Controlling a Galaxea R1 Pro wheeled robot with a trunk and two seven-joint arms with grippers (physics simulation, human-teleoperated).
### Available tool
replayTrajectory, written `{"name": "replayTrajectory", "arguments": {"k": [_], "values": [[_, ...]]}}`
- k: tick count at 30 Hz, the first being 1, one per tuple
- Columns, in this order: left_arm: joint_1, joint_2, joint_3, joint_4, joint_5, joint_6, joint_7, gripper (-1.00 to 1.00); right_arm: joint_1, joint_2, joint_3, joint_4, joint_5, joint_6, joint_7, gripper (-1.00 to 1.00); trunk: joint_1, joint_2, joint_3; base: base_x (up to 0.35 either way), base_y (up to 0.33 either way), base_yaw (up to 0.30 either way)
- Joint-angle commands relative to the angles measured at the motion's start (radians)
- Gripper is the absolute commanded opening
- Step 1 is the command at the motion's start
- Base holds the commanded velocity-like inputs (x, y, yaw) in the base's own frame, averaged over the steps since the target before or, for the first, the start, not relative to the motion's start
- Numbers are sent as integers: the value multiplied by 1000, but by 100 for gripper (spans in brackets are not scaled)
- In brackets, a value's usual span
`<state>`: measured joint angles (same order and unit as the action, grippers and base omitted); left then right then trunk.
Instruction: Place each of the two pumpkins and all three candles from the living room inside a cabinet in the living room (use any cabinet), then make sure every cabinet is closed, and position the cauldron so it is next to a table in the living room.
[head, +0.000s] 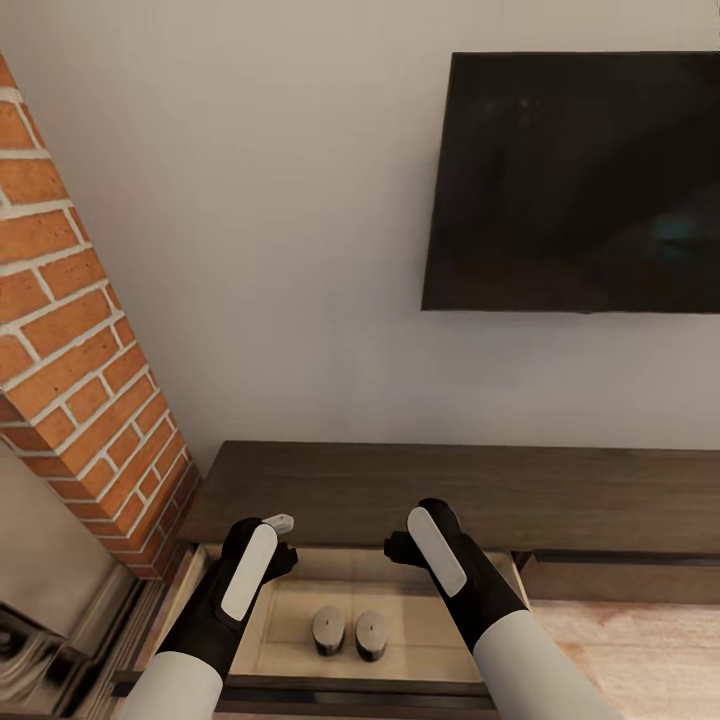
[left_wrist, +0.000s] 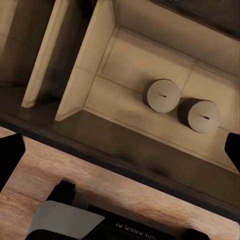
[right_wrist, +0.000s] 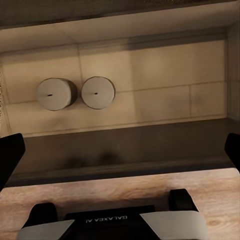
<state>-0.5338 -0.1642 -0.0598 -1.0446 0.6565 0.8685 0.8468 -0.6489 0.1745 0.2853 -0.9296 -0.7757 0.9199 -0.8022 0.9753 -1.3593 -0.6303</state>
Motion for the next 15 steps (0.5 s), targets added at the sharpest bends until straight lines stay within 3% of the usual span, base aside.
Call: {"name": "replayTrajectory", "arguments": {"k": [1,10,15], "values": [[0,0,0,0,0,0,-1,100,0,0,0,0,0,-1,0,100,-4,7,3,0,0,0],[0,0,0,0,-1,1,-3,100,0,0,0,-3,0,-1,3,100,-38,70,31,0,0,-7],[0,0,1,0,-1,1,-6,100,0,0,0,-3,0,-2,7,100,-38,70,31,0,0,-199]]}}
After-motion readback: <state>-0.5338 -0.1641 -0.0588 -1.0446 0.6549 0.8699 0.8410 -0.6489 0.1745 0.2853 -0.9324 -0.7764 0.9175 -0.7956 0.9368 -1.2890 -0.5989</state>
